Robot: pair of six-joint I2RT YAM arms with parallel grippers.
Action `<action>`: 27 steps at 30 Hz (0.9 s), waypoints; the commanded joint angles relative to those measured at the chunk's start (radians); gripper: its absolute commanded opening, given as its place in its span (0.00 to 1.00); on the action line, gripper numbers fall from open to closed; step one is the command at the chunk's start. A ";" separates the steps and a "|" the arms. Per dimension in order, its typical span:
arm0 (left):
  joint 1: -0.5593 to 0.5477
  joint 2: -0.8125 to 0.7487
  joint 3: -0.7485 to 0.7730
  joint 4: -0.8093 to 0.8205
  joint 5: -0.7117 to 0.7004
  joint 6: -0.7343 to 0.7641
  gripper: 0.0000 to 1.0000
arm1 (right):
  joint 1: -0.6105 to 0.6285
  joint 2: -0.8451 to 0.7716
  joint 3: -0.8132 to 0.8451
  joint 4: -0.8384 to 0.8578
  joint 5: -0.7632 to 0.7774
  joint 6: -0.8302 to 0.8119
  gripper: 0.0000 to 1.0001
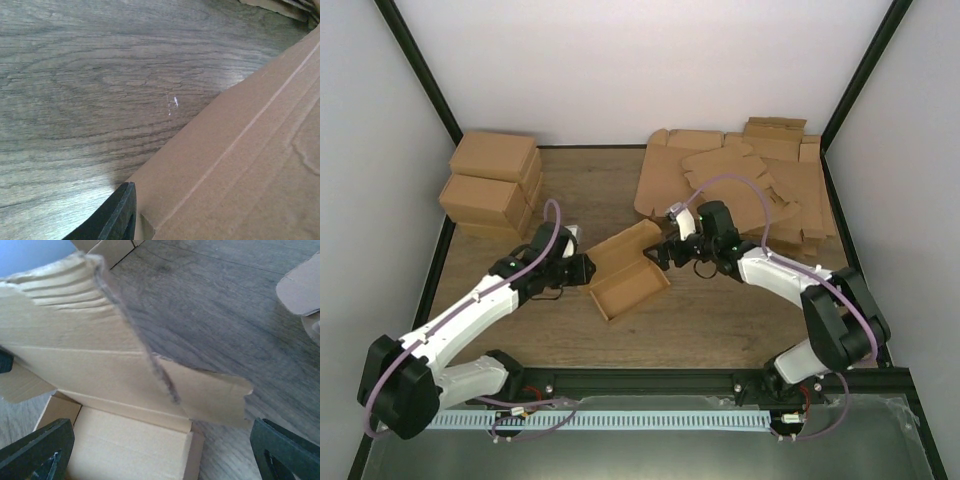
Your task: Fold the paper box
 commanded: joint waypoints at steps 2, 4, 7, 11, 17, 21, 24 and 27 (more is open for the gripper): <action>0.012 0.024 0.031 -0.023 -0.015 0.050 0.32 | -0.074 0.052 0.054 0.141 -0.072 0.042 1.00; 0.014 0.024 0.035 -0.024 -0.013 0.055 0.32 | -0.112 0.069 0.068 0.154 -0.126 0.043 1.00; 0.015 0.027 0.041 -0.026 -0.010 0.065 0.31 | -0.144 0.130 0.125 0.117 -0.211 0.002 1.00; 0.015 0.038 0.048 -0.025 -0.007 0.073 0.31 | -0.144 0.207 0.194 0.068 -0.345 -0.041 0.97; 0.016 0.062 0.054 -0.002 -0.007 0.079 0.29 | -0.136 0.256 0.192 0.067 -0.471 -0.061 0.83; 0.016 0.094 0.076 0.013 -0.015 0.088 0.28 | -0.108 0.232 0.154 0.072 -0.454 -0.058 0.73; 0.016 0.118 0.097 0.023 -0.020 0.096 0.28 | -0.094 0.166 0.081 0.090 -0.392 -0.023 0.65; 0.016 0.143 0.120 0.033 -0.016 0.105 0.28 | -0.080 0.081 -0.001 0.092 -0.311 0.010 0.53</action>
